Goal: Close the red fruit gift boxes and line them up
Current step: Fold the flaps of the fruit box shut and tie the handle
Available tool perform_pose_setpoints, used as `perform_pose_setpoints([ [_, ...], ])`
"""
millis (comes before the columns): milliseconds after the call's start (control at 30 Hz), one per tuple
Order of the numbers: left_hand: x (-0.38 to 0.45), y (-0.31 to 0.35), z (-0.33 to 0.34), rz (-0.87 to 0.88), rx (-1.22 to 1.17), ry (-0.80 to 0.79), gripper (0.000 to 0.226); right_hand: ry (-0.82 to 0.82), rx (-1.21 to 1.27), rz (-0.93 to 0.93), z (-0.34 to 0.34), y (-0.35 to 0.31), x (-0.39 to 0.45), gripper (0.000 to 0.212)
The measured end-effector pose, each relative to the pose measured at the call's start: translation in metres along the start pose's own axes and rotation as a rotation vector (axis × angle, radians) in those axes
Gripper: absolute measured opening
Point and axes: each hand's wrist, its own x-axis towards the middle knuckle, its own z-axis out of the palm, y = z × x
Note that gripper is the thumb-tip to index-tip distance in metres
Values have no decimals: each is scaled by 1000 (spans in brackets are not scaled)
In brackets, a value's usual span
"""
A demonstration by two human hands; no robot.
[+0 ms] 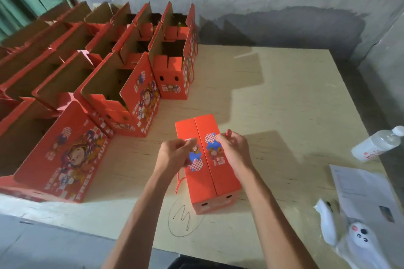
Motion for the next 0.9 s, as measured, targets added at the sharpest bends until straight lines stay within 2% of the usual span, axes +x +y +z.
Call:
perform_pose_setpoints([
  [67, -7, 30, -1, 186, 1, 10, 36, -134, 8, -107, 18, -23, -6, 29],
  [100, -8, 42, -2, 278, 41, 27, 34, -198, 4, -128, 26, -32, -9, 36],
  [200, -4, 55, -9, 431, 208, 112, 34, -289, -101, -63, 45, -44, -10, 51],
  [267, 1, 51, -16, 487, 303, 103, 37, -315, -82, -39, 48, -50, -10, 57],
  [333, 7, 47, -18, 493, 326, 51, 29, -280, -24, -100, 47, -52, -12, 61],
  [500, 20, 56, -9, 555, 272, 30, 26, -110, 90, -223, 39, -52, -15, 51],
  [700, 33, 72, 9, 580, 210, 62, 40, -3, 134, -229, 29, -70, 5, 55],
  [800, 42, 86, 16, 623, 217, 140, 42, 27, 146, -223, 23, -76, 23, 47],
  [900, 52, 101, 26, 640, 212, 213, 34, 55, 103, -267, 17, -87, 41, 42],
])
